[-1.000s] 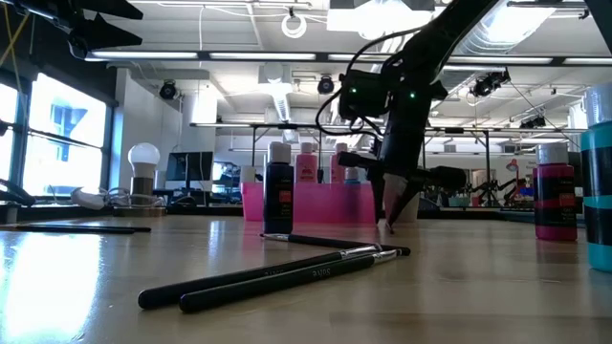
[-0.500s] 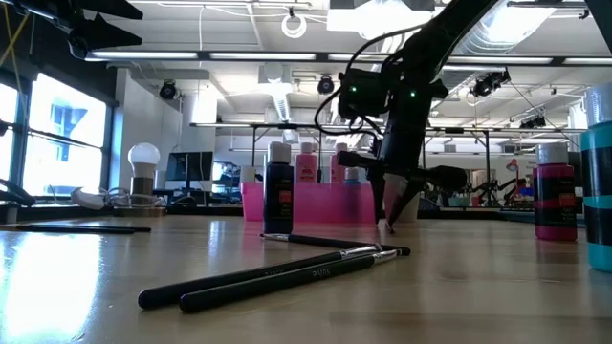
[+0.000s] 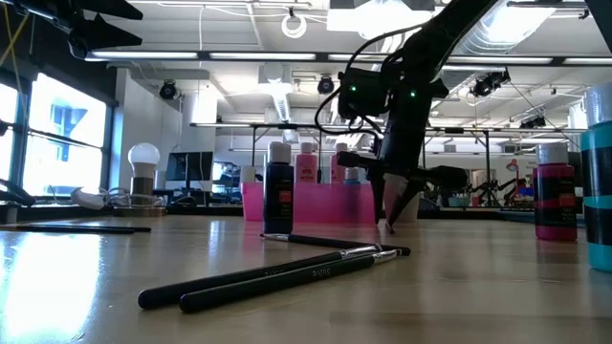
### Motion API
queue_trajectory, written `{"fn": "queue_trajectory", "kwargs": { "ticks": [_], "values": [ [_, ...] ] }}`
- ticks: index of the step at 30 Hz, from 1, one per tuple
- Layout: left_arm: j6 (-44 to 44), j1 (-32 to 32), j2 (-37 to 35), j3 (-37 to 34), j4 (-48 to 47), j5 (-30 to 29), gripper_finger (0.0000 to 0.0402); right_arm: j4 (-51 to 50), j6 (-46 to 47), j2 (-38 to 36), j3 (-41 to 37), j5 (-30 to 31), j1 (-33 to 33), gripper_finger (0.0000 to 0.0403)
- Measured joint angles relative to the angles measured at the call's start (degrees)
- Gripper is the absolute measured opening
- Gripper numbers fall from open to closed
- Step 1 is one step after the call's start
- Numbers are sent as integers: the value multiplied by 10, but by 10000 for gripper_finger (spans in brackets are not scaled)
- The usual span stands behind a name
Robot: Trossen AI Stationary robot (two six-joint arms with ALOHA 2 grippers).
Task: Pick & Place Paint Supplies
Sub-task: Put the silver paintbrush into the white cup
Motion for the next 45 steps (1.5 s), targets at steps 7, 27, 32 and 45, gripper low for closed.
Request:
{"fn": "queue_trajectory", "kwargs": {
  "ticks": [7,27,32,45],
  "values": [
    [0,0,0,0,0,0,271,0,0,0,0,0,0,79],
    [0,0,0,0,-13,0,271,-2,-11,0,-1,-7,0,4],
    [0,0,0,0,-13,0,271,0,-18,0,-1,-10,-1,4],
    [0,0,0,0,-12,0,271,60,-91,-77,-1,-38,-11,3]
  ]
}}
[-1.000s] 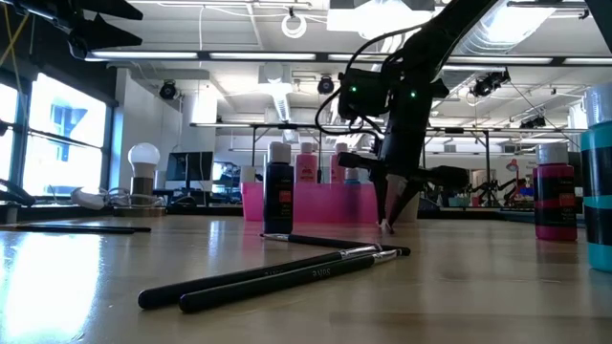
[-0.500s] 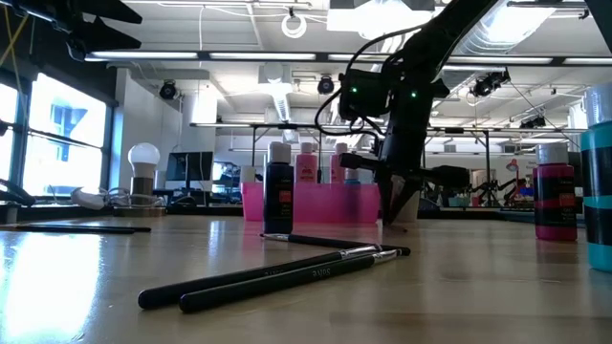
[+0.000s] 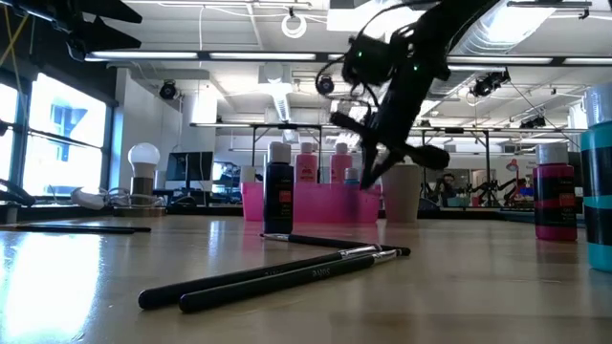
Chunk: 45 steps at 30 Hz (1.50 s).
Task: Pick & Place Paint Supplies
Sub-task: Put the silver paintbrush into the white cup
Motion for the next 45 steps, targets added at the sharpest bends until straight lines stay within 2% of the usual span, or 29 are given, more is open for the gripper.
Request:
{"fn": "queue_trajectory", "kwargs": {
  "ticks": [6,13,23,38,45],
  "values": [
    [0,0,0,0,0,0,271,57,-47,-69,0,1,-13,3],
    [0,0,0,0,1,0,271,109,-103,-147,0,38,-34,3],
    [0,0,0,0,1,0,271,102,-181,-237,1,168,-57,3],
    [0,0,0,0,1,0,271,101,-266,-257,1,349,-91,3],
    [0,0,0,0,1,0,271,83,-282,-250,1,413,-101,3]
  ]
}}
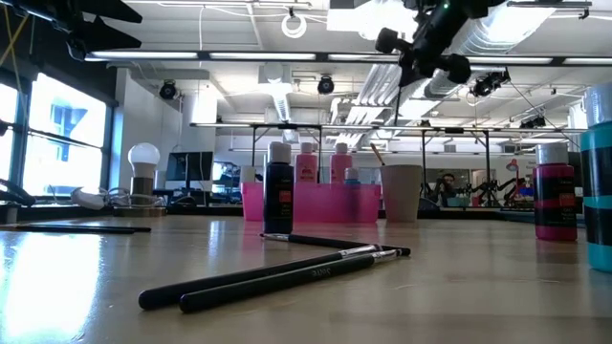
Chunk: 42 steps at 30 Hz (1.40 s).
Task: Pick & Place Paint Supplies
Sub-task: Put the silver paintbrush into the white cup
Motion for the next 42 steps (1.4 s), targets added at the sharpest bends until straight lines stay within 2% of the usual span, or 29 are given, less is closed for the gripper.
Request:
{"fn": "queue_trajectory", "kwargs": {
  "ticks": [11,18,27,42],
  "values": [
    [0,0,0,0,0,0,271,3,28,80,0,106,5,3],
    [0,0,0,0,0,0,271,23,35,137,0,148,9,3],
    [0,0,0,0,0,0,271,33,35,176,0,167,9,3],
    [0,0,0,0,0,0,271,18,29,179,0,169,10,3]
  ]
}}
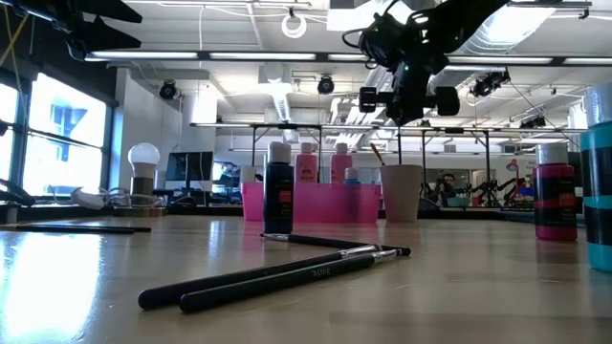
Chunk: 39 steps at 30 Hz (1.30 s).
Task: Pick & Place Paint Supplies
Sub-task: Put the silver paintbrush into the white cup
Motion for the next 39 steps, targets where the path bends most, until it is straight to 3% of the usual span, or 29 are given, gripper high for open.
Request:
{"fn": "queue_trajectory", "kwargs": {
  "ticks": [26,32,39],
  "values": [
    [0,0,0,0,0,0,271,-29,18,27,0,-35,-3,3],
    [0,0,0,0,0,0,271,-29,15,27,0,-72,-3,4],
    [0,0,0,0,0,0,271,-29,-3,27,0,-82,-3,33]
  ]
}}
